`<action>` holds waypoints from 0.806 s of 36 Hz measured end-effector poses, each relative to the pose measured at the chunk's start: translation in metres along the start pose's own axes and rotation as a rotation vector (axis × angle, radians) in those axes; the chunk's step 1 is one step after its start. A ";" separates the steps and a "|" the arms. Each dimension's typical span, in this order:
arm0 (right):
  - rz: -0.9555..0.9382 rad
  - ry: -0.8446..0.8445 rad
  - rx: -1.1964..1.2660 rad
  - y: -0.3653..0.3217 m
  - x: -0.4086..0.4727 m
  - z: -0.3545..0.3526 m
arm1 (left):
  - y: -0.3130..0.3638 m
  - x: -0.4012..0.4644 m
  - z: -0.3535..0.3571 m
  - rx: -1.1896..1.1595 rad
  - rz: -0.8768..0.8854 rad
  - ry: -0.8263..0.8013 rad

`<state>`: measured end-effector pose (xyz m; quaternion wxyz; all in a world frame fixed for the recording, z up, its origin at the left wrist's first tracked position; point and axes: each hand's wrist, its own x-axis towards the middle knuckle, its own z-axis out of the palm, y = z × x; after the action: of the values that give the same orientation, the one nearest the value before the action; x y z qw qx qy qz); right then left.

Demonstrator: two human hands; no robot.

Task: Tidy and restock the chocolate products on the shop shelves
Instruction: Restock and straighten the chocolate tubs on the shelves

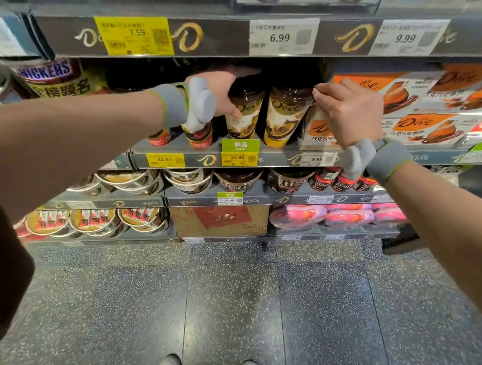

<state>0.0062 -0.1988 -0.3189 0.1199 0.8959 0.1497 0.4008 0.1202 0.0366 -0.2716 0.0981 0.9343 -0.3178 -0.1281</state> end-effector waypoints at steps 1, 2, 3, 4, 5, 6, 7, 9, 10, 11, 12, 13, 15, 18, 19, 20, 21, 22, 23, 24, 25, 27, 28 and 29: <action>-0.007 0.003 -0.011 0.002 0.001 -0.001 | 0.000 0.000 0.000 -0.012 0.011 0.001; -0.013 0.004 -0.022 0.003 0.003 -0.002 | 0.000 0.000 -0.001 -0.020 0.020 0.005; -0.026 -0.002 -0.033 0.004 0.004 -0.003 | -0.001 -0.001 0.000 -0.039 0.025 0.011; -0.046 -0.008 -0.046 0.004 0.005 -0.003 | -0.001 0.000 0.000 -0.055 0.028 0.014; -0.064 -0.015 -0.056 0.004 0.005 -0.003 | -0.001 0.000 0.001 -0.072 0.032 0.015; -0.081 -0.025 -0.054 0.002 0.006 -0.003 | -0.002 0.001 0.001 -0.081 0.033 0.021; -0.084 -0.048 -0.051 0.000 0.004 -0.005 | -0.001 0.001 0.002 -0.086 0.037 0.022; -0.030 -0.116 -0.078 -0.007 0.006 -0.009 | -0.002 0.000 0.000 -0.085 0.042 0.023; 0.015 -0.154 -0.105 -0.010 0.007 -0.011 | -0.003 0.001 0.001 -0.094 0.036 0.019; 0.051 -0.187 -0.117 -0.014 0.009 -0.012 | -0.004 0.001 0.001 -0.110 0.027 0.017; 0.068 -0.207 -0.120 -0.017 0.010 -0.013 | -0.005 0.001 0.002 -0.120 0.026 0.016; 0.065 -0.215 -0.127 -0.019 0.011 -0.014 | -0.005 0.001 0.003 -0.124 0.035 0.019; 0.041 -0.235 -0.120 -0.023 0.014 -0.014 | -0.005 0.000 0.004 -0.105 0.058 0.016; 0.057 -0.347 -0.031 -0.029 0.020 -0.019 | -0.007 0.001 0.004 -0.071 0.053 -0.017; 0.056 -0.391 0.005 -0.030 0.021 -0.021 | -0.008 0.002 0.005 -0.074 0.060 -0.026; 0.056 -0.420 0.037 -0.030 0.023 -0.022 | -0.010 0.002 0.005 -0.078 0.072 -0.031; 0.064 -0.441 0.067 -0.030 0.025 -0.024 | -0.011 0.003 0.005 -0.083 0.086 -0.033; 0.076 -0.456 0.099 -0.030 0.027 -0.024 | -0.013 0.004 0.005 -0.089 0.095 -0.027; 0.088 -0.475 0.128 -0.028 0.030 -0.026 | -0.015 0.004 0.007 -0.094 0.105 -0.014; 0.090 -0.500 0.145 -0.026 0.033 -0.027 | -0.015 0.006 0.006 -0.098 0.112 -0.003; 0.081 -0.533 0.157 -0.026 0.036 -0.029 | -0.016 0.006 0.007 -0.105 0.113 -0.002; 0.074 -0.622 0.148 -0.023 0.046 -0.031 | -0.017 0.008 0.008 -0.109 0.118 -0.004; 0.074 -0.672 0.136 -0.024 0.051 -0.031 | -0.018 0.008 0.008 -0.114 0.114 -0.006; 0.074 -0.712 0.122 -0.024 0.056 -0.031 | -0.019 0.008 0.009 -0.121 0.109 -0.001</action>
<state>0.0139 -0.1527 -0.2684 0.0960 0.9896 0.0895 0.0580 0.1345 0.0449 -0.2869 0.1611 0.9079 -0.3599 -0.1422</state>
